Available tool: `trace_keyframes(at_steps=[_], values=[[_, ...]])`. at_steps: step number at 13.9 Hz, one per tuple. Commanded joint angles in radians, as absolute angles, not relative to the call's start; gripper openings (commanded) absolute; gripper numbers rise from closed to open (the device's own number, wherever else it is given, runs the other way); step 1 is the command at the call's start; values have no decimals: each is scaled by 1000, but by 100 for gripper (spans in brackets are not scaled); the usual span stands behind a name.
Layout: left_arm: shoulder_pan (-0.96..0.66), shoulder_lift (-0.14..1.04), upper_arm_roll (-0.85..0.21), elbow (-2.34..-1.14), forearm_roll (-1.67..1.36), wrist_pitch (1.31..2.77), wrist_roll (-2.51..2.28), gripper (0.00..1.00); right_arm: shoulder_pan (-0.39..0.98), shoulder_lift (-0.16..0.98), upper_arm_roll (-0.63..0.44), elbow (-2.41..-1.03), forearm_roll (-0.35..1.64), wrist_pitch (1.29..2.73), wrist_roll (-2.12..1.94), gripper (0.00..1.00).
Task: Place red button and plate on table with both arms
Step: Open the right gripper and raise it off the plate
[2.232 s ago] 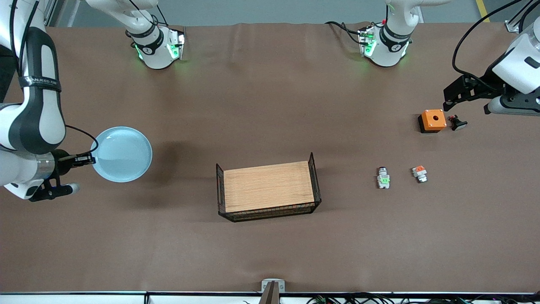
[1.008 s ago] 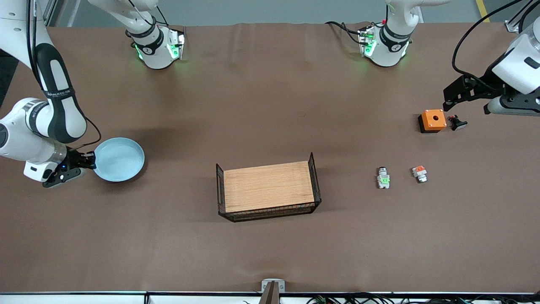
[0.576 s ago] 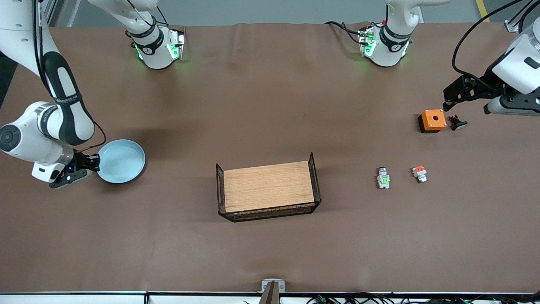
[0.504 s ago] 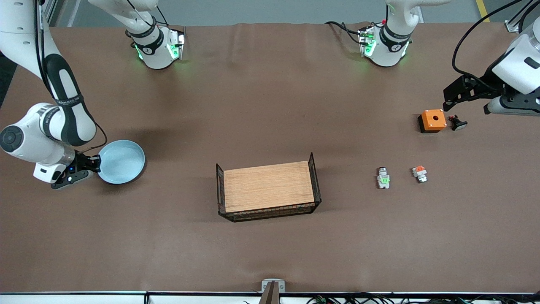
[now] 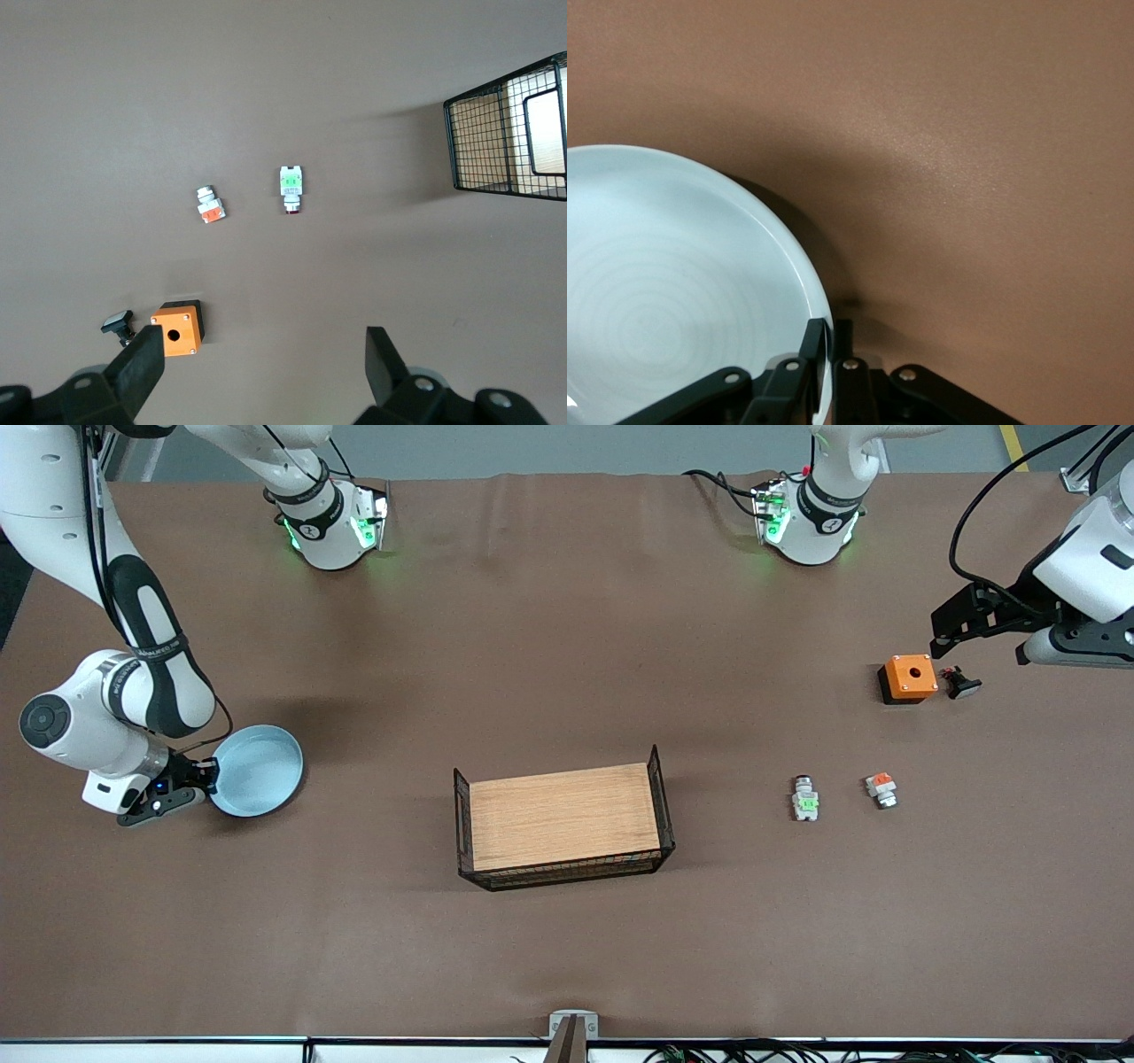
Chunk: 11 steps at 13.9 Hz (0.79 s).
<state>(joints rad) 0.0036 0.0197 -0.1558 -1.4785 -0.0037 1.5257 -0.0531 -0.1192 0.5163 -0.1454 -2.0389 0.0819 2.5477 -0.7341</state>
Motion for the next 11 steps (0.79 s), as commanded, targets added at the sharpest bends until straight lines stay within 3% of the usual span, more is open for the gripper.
trace_keyframes(at_steps=[1,4,9,11], values=[[6,11,-160,-1483,-9,1523,-69,100,-109,522,-137,-2022,97,2554,-733,69],[6,12,-160,-1483,-9,1523,-69,100,-100,517,-137,-1967,98,2458,-703,98],[6,12,-158,-1483,-9,1525,-69,100,-26,463,-137,-1764,92,2089,-608,100],[6,11,-158,-1483,-8,1525,-67,100,6,416,-138,-1724,80,2021,-510,100]])
